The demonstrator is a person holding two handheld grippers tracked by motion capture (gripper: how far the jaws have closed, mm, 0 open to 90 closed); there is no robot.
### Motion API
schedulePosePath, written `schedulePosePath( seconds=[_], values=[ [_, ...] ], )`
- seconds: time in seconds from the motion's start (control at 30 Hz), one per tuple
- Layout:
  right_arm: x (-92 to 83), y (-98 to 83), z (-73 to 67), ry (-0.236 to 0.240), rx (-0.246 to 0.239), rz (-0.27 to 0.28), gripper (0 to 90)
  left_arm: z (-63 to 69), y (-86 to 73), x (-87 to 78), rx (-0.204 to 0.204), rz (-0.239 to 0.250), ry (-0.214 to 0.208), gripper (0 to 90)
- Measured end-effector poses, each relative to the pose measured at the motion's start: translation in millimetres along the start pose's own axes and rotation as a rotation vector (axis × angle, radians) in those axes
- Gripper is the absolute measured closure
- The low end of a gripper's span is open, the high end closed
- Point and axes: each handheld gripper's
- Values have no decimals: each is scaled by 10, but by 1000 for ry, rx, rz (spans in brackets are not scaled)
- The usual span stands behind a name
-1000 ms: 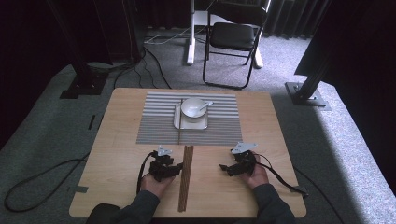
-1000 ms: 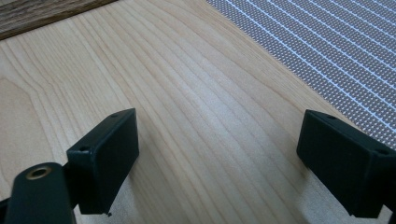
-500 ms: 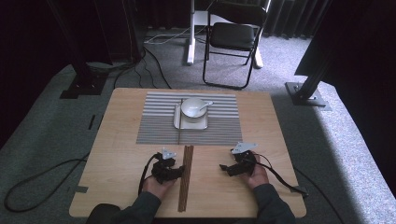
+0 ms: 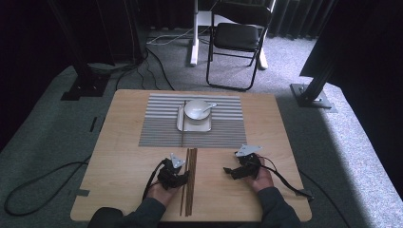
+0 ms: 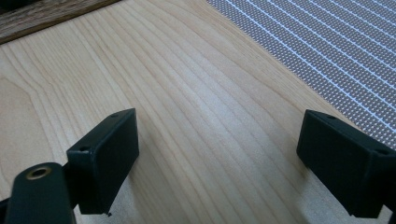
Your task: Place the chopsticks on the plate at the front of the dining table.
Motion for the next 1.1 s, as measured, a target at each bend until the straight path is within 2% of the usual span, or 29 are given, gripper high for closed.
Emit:
schedulePosePath(
  seconds=[0.33,0.6,0.87,1.1],
  values=[
    [0,0,0,0,0,0,121,-50,-20,-53,-7,-17,9,571],
    [0,0,0,0,0,0,121,-192,-62,-118,-34,-22,31,718],
    [0,0,0,0,0,0,122,-285,-71,-138,-58,-28,38,815],
    [0,0,0,0,0,0,121,-303,-78,-144,-66,-27,42,839]
  ],
)
Point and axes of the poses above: each handheld gripper's, and its own axes: x roughly forward along the jaws, y roughly out of its top, z roughly to its right, and after that the axes turned 7 degrees about z, right-handed
